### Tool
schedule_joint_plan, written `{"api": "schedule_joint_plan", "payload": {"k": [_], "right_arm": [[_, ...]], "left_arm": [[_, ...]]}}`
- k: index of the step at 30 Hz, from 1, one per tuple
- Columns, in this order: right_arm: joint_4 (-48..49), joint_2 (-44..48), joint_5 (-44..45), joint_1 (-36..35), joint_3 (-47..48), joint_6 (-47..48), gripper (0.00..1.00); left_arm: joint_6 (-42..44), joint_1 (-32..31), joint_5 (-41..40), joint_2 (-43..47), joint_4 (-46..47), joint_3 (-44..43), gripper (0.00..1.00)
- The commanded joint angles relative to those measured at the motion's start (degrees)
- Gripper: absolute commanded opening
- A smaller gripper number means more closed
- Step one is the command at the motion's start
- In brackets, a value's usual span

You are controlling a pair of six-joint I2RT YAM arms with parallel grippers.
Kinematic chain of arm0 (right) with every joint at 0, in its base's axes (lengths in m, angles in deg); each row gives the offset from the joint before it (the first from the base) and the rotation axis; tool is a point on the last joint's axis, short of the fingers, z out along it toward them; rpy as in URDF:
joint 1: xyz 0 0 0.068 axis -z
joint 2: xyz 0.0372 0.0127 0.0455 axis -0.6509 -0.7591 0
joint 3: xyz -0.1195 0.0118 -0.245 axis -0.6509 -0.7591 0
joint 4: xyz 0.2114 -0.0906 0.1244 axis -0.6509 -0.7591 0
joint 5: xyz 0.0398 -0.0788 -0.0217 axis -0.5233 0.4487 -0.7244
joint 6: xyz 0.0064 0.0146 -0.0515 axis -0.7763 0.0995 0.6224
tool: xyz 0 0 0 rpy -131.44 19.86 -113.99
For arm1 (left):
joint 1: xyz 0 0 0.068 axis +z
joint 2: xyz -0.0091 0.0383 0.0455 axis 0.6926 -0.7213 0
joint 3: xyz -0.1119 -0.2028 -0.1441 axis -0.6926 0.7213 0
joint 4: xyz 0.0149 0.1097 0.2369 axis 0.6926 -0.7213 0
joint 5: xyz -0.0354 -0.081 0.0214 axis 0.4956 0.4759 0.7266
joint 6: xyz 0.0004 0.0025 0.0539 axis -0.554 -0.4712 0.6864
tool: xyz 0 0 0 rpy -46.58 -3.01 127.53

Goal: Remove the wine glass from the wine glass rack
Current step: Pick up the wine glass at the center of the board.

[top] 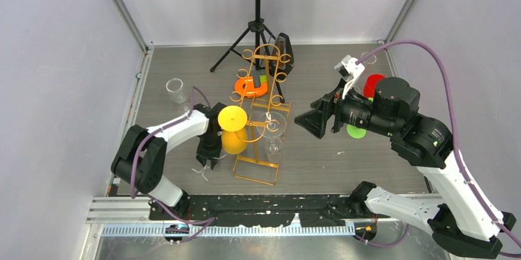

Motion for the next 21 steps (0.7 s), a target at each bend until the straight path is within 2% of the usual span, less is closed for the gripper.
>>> {"api": "schedule_joint_plan", "payload": {"k": [1,5,9,14,21], "right_arm": [[3.03,0.02,-0.26,0.27,0.16,-0.37,0.82],[2.98,0.00,-0.16,0.27,0.03,-0.27,0.82],[3.01,0.00,0.02,0.27,-0.11,-0.29,0.82],[3.01,-0.25,0.09,0.27,0.01,-0.23,0.82],[3.09,-0.83,0.01,0.27,1.01,-0.38,0.82]], "left_arm": [[0.57,-0.56,-0.19,-1.44,1.71,-1.22,0.28],[0.68,-0.56,-0.15,-1.98,2.65,-0.88,0.20],[0.69,-0.58,-0.10,-2.32,3.37,-0.38,0.01],[0.68,-0.57,-0.76,-0.49,3.55,-0.13,0.00],[0.20,-0.56,-3.32,7.37,1.47,-1.57,0.00]]}}
